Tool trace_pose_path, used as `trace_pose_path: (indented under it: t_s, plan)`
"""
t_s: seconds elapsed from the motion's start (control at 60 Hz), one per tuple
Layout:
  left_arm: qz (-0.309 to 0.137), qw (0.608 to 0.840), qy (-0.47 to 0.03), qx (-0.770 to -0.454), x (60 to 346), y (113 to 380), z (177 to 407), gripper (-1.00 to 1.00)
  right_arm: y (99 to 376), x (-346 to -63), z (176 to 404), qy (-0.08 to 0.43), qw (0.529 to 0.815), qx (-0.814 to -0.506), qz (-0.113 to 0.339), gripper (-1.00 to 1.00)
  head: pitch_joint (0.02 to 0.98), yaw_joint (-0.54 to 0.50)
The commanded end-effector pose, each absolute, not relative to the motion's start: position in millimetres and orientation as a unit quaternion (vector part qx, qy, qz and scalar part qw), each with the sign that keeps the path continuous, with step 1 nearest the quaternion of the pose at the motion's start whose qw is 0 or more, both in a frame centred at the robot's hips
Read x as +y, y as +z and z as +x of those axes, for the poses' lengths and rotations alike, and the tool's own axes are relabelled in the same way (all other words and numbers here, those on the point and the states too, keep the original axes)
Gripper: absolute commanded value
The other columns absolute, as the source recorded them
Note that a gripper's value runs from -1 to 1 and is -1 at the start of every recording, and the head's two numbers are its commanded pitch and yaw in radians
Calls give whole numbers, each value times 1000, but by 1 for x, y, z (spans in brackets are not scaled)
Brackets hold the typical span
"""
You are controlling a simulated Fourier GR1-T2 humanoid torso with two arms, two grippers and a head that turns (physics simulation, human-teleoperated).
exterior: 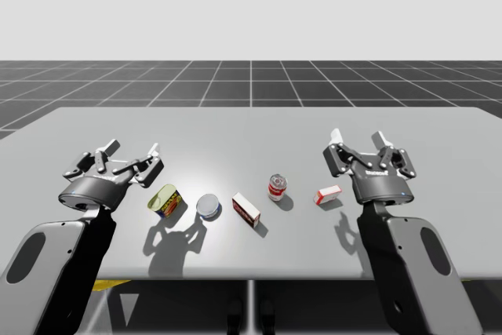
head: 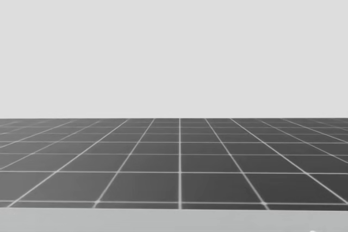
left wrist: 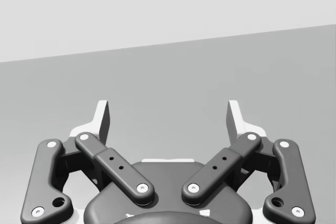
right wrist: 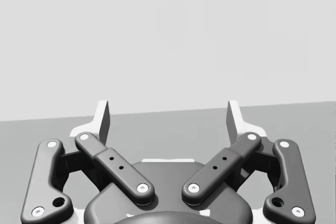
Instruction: Grasp the pudding box and hold it up.
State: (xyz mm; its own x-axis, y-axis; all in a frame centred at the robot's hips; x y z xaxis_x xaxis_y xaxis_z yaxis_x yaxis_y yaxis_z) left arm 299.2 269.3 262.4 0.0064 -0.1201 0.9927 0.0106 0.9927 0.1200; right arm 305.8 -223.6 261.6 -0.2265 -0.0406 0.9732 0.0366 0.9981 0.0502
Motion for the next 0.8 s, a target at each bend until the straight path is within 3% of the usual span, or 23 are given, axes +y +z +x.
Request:
trace_pose_path:
  t_s: [0.017, 0.117, 0.217, 0.8]
  plan:
    - [39, 708, -46, -703, 269, 262, 299, -1000, 261, -221, 304, -29, 622, -782, 1, -1000, 79, 23]
    - [39, 708, -46, -703, 269, 262, 299, -1000, 262, -221, 304, -20, 631, -775, 30, -1000, 86, 24]
    - [39, 708, -46, -703, 269, 262, 299, -1000, 263, -222, 304, -22, 633, -773, 29, -1000, 119, 25]
    - [44, 710, -53, -701, 270, 261, 301, -1000, 261, -219, 305, -14, 642, -766, 23, -1000, 672, 11]
